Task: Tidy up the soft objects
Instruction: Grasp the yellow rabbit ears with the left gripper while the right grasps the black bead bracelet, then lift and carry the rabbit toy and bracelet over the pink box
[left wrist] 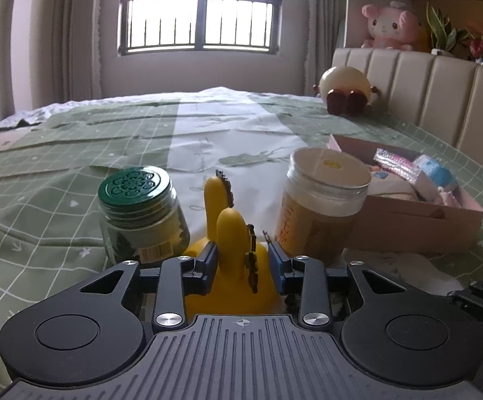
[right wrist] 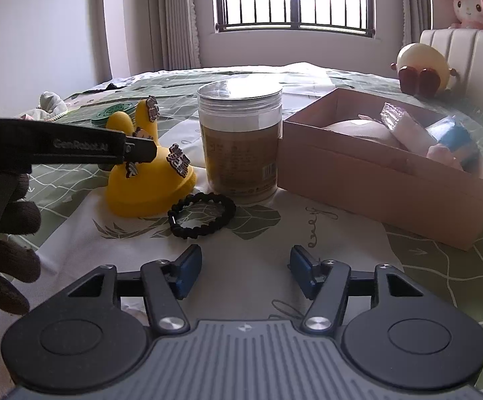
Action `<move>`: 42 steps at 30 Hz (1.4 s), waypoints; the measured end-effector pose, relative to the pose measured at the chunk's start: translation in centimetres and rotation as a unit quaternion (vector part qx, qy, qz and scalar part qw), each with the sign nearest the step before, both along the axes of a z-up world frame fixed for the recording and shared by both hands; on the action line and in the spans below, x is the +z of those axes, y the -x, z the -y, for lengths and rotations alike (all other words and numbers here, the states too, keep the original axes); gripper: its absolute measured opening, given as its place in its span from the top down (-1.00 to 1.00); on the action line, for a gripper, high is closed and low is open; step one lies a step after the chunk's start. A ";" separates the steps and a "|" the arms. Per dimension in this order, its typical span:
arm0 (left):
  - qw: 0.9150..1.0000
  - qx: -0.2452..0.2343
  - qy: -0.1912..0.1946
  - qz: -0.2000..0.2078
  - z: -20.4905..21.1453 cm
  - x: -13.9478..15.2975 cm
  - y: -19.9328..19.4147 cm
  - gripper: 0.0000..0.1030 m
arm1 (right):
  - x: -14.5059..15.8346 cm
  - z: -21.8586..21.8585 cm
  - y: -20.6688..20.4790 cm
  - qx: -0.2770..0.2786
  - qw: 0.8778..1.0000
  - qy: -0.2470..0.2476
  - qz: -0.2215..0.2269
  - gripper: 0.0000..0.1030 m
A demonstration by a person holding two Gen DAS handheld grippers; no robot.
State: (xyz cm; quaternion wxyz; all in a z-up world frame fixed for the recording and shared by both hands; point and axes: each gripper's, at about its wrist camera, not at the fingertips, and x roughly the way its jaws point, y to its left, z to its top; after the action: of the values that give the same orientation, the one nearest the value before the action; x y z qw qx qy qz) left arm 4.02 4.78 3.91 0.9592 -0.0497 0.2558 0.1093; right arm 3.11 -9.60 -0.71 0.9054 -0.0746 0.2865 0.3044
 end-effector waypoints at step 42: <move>0.994 0.021 0.102 0.036 -9.2 -0.4 10.0 0.54 | 1.8 -9.3 0.9 0.091 0.988 0.122 -0.021 0.86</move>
State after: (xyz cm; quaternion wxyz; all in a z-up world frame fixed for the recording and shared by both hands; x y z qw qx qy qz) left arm -5.94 14.00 3.46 0.9553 -0.1565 0.2298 0.1008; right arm 2.20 -0.28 1.04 0.8517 -0.2042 0.3326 0.3497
